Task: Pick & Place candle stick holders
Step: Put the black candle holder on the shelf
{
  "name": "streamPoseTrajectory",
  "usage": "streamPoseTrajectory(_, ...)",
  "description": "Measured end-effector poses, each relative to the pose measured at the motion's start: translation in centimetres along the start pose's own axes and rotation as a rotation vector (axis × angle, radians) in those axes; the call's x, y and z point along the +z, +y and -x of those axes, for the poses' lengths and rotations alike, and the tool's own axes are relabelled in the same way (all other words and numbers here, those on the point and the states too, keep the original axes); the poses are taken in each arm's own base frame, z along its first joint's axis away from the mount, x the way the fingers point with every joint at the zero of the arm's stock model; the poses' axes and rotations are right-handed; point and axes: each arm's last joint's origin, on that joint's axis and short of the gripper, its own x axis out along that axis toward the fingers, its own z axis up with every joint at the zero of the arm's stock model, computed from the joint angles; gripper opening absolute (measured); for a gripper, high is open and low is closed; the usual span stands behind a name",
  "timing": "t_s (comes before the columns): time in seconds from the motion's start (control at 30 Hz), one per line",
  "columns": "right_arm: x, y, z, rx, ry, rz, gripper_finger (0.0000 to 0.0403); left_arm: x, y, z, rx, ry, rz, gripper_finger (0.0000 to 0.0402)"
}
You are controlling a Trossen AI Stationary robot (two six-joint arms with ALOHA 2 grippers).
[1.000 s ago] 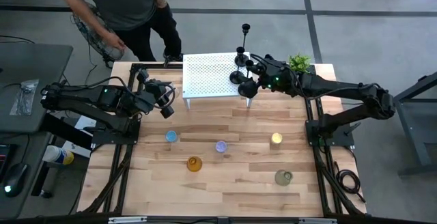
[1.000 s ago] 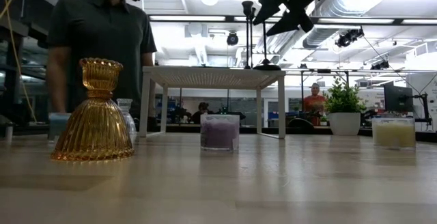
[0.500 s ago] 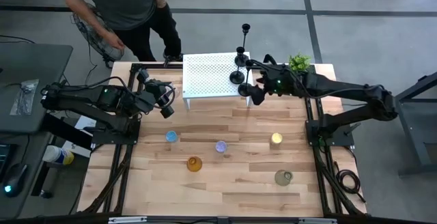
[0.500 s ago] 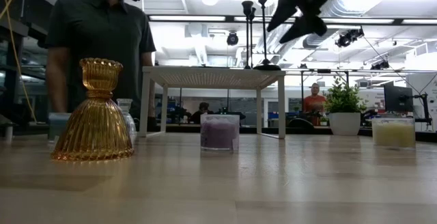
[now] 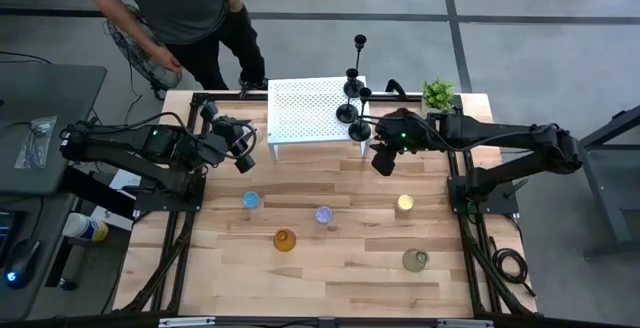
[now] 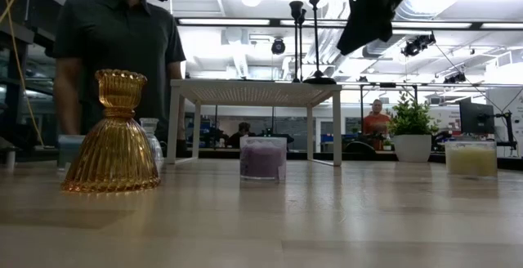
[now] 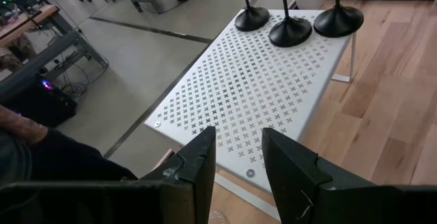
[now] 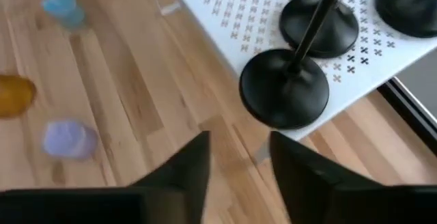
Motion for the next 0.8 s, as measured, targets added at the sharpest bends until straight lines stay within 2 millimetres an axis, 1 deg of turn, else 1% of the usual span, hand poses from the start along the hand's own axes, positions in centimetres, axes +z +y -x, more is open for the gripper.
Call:
streamPoseTrajectory(0.13, -0.1, 0.1, -0.8, -0.001, 0.031, 0.051, 0.005, 0.0, 0.0, 0.0, 0.0, 0.0, -0.002, 0.0117)
streamPoseTrajectory(0.2, -0.1, 0.2, -1.3, -0.004, 0.044, 0.069, 0.004, 0.0, 0.0, 0.0, 0.0, 0.0, -0.003, 0.0117)
streamPoseTrajectory(0.43, -0.4, 0.6, -3.4, -0.012, 0.11, 0.108, 0.0034, 0.0, 0.0, 0.0, 0.0, 0.001, -0.004, 0.0117)
streamPoseTrajectory(0.57, -0.3, 0.7, -4.3, -0.036, 0.109, 0.122, 0.0034, 0.0, 0.0, 0.0, 0.0, 0.001, -0.005, 0.0117)
streamPoseTrajectory(0.67, -0.2, 0.8, -4.9, -0.052, 0.095, 0.138, 0.0034, 0.0, 0.0, 0.0, 0.0, 0.002, -0.005, 0.0117)
streamPoseTrajectory(0.8, -0.1, 0.7, -4.9, -0.088, 0.083, 0.14, 0.0034, 0.0, 0.0, 0.0, 0.0, 0.002, -0.005, 0.0117)
